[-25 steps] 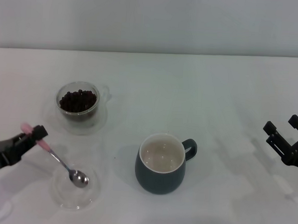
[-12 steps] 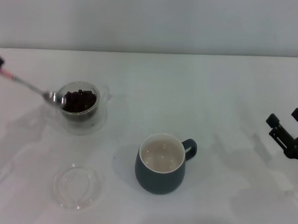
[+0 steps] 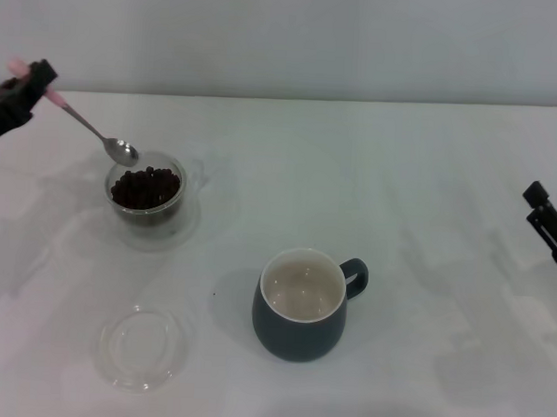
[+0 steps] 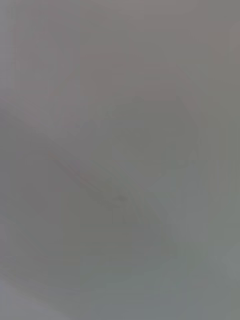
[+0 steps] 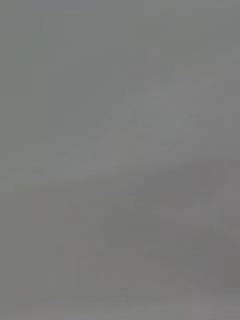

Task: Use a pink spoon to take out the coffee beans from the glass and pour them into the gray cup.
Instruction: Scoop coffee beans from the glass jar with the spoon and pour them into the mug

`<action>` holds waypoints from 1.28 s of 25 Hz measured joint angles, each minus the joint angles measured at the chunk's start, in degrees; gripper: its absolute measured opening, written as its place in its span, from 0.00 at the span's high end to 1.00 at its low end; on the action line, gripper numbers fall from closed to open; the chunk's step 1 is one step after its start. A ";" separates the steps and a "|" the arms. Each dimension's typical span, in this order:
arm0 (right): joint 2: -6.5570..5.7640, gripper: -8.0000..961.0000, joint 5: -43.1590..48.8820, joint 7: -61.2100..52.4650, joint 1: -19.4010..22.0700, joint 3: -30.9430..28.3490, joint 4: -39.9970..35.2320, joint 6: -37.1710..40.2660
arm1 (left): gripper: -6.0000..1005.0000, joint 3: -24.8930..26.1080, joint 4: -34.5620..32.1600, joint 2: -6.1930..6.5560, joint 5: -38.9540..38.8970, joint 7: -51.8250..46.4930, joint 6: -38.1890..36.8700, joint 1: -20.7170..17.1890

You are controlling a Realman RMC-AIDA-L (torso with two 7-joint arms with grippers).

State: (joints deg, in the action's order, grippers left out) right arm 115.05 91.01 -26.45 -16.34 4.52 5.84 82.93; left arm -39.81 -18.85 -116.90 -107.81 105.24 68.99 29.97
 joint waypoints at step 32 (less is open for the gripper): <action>-0.09 0.18 -1.37 -0.79 -0.20 -2.35 -2.14 2.19 | 0.86 0.32 0.00 -2.00 13.93 -9.82 -10.83 4.57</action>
State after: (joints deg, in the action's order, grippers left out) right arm 114.96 89.64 -27.25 -16.54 2.16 3.69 85.12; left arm -39.49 -18.85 -118.89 -93.88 95.43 58.16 34.55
